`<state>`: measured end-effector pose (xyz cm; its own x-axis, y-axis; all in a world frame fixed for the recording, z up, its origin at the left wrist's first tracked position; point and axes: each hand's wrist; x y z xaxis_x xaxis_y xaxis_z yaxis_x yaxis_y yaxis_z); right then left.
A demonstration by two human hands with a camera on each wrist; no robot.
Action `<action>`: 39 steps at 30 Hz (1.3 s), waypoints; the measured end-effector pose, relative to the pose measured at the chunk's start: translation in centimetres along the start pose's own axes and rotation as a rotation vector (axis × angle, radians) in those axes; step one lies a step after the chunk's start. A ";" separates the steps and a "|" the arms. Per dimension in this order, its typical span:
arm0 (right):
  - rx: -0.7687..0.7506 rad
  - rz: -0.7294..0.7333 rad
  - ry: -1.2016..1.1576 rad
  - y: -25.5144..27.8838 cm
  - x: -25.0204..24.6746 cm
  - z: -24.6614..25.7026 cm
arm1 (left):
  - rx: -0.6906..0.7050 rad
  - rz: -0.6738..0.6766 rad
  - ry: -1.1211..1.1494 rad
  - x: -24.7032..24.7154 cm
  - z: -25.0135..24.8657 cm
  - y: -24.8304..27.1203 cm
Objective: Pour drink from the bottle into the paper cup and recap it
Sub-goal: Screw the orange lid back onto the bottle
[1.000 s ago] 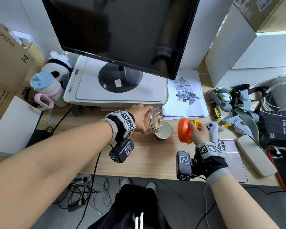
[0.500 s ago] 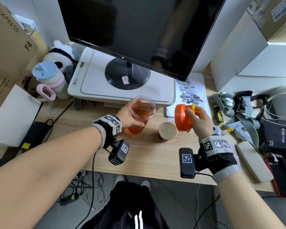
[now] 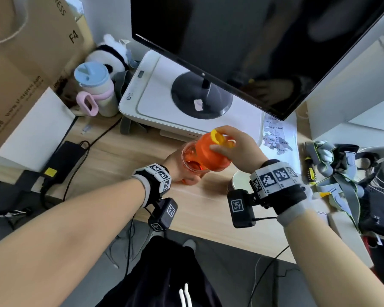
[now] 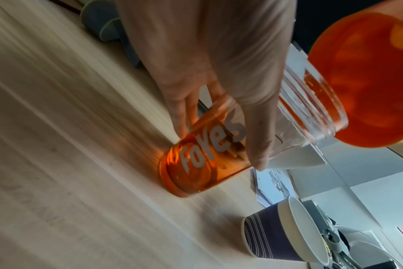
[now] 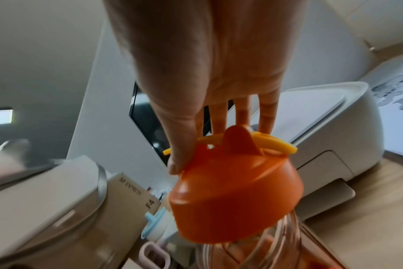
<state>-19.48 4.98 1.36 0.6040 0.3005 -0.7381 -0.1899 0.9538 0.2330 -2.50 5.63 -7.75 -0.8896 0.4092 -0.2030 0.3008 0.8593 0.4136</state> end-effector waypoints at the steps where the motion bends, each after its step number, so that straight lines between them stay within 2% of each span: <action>1: -0.016 0.023 0.052 -0.2 0.4 0.4 | 0.005 0.017 0.011 -0.1 0.0 0.1; 7: -0.091 0.097 0.208 -0.9 2.4 2.4 | -0.018 0.075 -0.106 -0.5 0.7 0.2; 12: -0.135 0.110 0.410 -0.9 3.4 3.3 | -0.019 0.072 -0.022 -0.9 0.8 0.3; 15: -0.093 0.044 0.496 -0.9 3.8 3.7 | -0.037 0.094 0.009 -0.9 0.7 0.4; 18: 0.026 -0.060 0.576 -1.4 4.3 4.0 | -0.041 0.137 0.095 -0.8 0.8 0.2; 20: 0.072 -0.047 0.624 -1.8 4.4 4.2 | -0.037 0.162 0.125 -0.8 0.9 0.3; 22: 0.047 -0.002 0.622 -1.9 3.8 4.2 | -0.047 0.180 0.131 -0.9 1.1 0.4; 26: -0.107 0.062 0.552 -1.8 2.8 3.7 | -0.049 0.105 0.094 -0.9 1.1 0.0; 29: 0.024 0.048 0.638 -1.5 2.0 3.5 | -0.038 0.065 0.042 -0.8 1.4 -0.2; 31: 0.107 0.138 0.734 -1.0 0.8 3.4 | -0.052 0.053 0.054 -0.8 1.4 -0.2; 32: 0.117 0.250 0.729 -0.7 0.2 3.2 | -0.056 0.052 0.072 -0.8 1.6 -0.3; 34: 0.116 0.488 0.584 0.1 -0.9 3.1 | -0.051 0.069 0.109 -0.9 1.3 -0.2; 35: 0.100 0.517 0.511 0.3 -1.2 3.1 | -0.051 0.095 0.122 -0.9 1.2 -0.1; 36: 0.077 0.467 0.472 0.4 -1.4 3.0 | -0.054 0.121 0.148 -1.0 1.2 -0.1; 39: -0.013 0.147 0.504 -0.3 -1.3 2.8 | -0.058 0.158 0.146 -1.0 1.3 -0.2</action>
<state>-18.08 4.27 3.99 0.1234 0.3915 -0.9119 -0.2559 0.9004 0.3519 -1.22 5.49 -8.79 -0.8745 0.4851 -0.0023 0.4243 0.7672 0.4810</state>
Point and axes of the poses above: each hand's wrist, its own y-axis away from the middle knuckle, its own x-axis out of the palm, z = x × y, and after that the axes turned 7 degrees about y, right-handed
